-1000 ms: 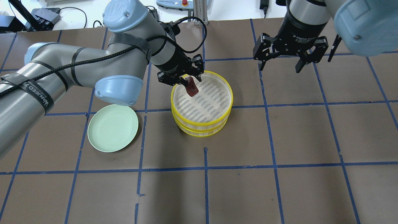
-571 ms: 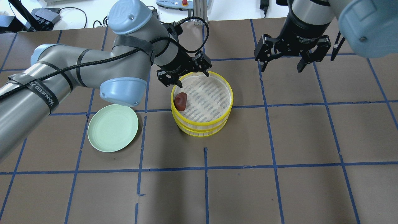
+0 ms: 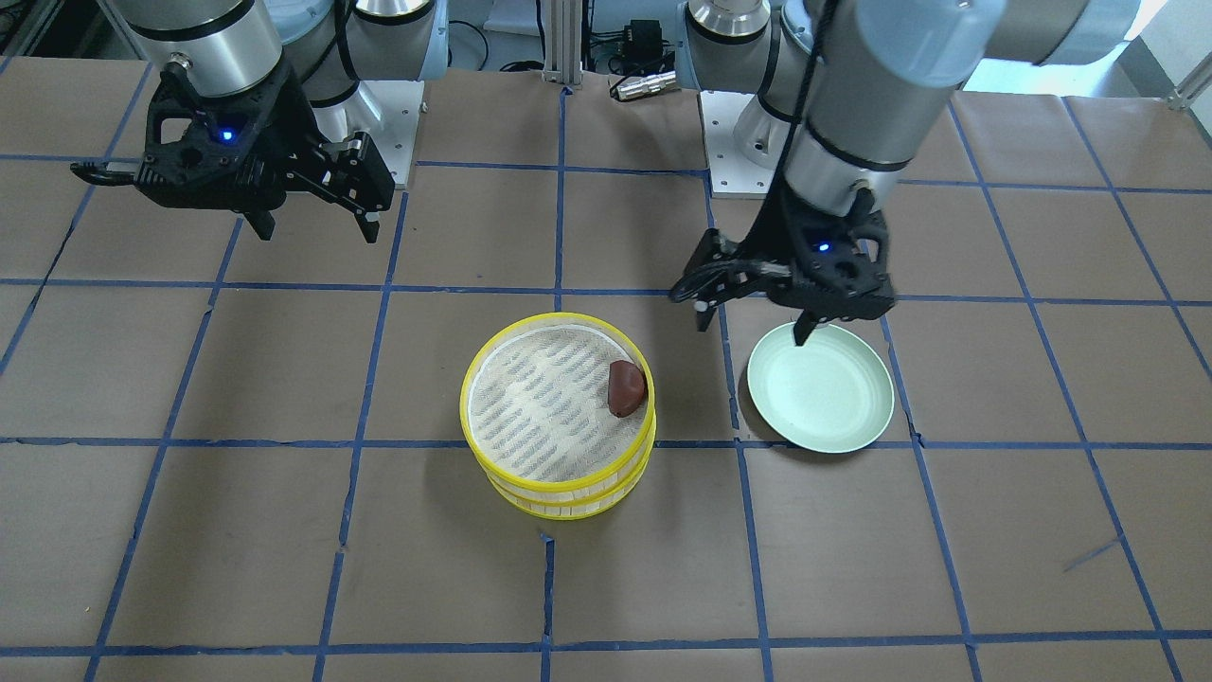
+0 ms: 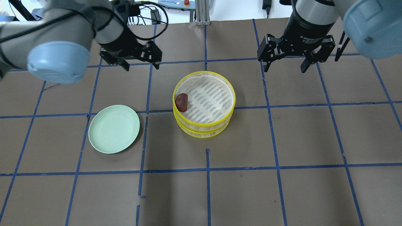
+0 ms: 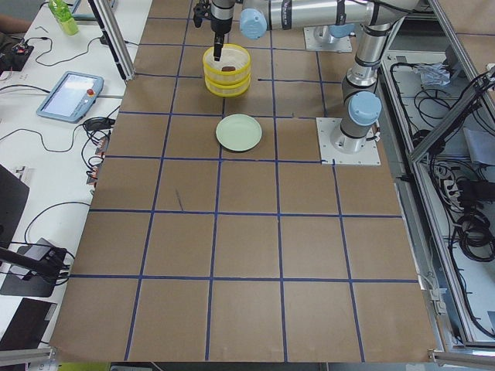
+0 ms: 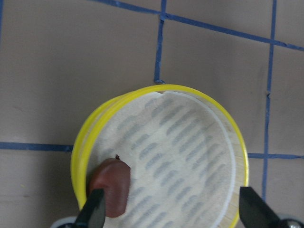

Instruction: Stack buns with steamer

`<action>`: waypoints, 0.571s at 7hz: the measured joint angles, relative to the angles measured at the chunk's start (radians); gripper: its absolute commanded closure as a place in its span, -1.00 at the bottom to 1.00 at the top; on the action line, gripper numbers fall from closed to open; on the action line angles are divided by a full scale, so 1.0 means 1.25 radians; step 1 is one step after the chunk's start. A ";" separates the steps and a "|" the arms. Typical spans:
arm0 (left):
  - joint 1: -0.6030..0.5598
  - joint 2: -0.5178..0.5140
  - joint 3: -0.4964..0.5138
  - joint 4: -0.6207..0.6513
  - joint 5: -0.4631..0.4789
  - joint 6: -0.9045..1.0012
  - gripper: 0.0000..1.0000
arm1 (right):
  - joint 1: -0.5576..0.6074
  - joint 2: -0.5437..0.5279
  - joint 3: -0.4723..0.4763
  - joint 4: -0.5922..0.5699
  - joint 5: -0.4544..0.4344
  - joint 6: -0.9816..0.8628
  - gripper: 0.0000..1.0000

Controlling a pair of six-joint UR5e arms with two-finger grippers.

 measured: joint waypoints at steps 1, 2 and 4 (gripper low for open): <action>0.039 0.040 0.042 -0.132 0.036 0.047 -1.00 | 0.001 0.000 0.000 -0.001 0.000 0.000 -1.00; 0.054 0.067 0.063 -0.210 0.070 0.065 -1.00 | 0.002 0.000 0.000 -0.001 0.000 0.001 -1.00; 0.062 0.083 0.059 -0.253 0.082 0.072 -1.00 | 0.004 0.000 0.001 0.000 0.000 0.002 -1.00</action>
